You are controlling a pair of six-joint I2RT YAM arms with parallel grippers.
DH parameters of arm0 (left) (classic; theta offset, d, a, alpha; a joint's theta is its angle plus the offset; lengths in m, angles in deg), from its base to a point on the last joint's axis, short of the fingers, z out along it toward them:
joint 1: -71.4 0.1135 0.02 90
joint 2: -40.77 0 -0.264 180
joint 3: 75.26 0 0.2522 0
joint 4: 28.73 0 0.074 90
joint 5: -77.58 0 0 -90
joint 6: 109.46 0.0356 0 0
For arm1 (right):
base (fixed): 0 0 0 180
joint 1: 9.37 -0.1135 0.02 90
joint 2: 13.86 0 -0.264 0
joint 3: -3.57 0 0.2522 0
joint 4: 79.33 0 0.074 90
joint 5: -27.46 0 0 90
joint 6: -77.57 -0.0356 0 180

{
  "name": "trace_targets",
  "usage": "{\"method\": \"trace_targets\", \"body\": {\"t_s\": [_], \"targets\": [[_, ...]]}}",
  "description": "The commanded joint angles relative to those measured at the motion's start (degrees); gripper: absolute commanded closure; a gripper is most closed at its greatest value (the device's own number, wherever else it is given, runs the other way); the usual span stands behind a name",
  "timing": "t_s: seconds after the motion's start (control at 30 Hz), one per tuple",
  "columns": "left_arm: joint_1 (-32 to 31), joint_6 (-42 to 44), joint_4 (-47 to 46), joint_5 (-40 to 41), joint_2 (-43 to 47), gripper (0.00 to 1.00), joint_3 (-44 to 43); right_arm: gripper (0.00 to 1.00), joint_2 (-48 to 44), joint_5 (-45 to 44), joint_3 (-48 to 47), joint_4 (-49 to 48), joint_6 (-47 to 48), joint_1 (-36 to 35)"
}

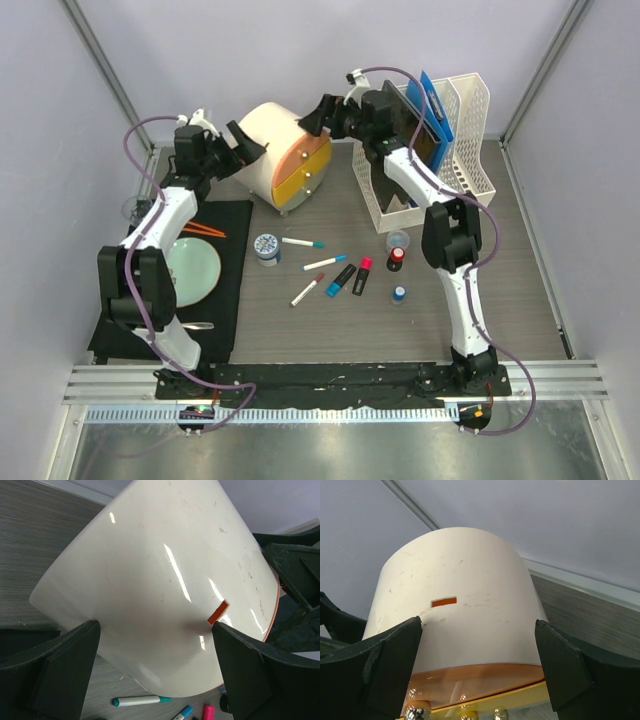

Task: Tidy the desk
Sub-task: Move the storage box to the corner of the board.

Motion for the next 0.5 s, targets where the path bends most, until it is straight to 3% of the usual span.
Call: {"method": "trace_targets", "body": {"t_s": [0.0, 0.2, 0.47], "targets": [[0.01, 0.76, -2.56, -4.27, -2.58, 0.00, -3.64, 0.00, -8.26, 4.97, 7.81, 3.46, 2.09, -0.99], [0.01, -1.52, -3.17, -9.72, -5.57, 0.00, -6.10, 0.00, -16.70, 3.22, 19.76, 3.02, 3.59, -1.08], [-0.08, -4.33, -3.52, -14.91, -9.35, 0.00, -9.27, 0.00, -22.42, 1.99, 25.83, 7.33, 6.49, -3.01]]}}
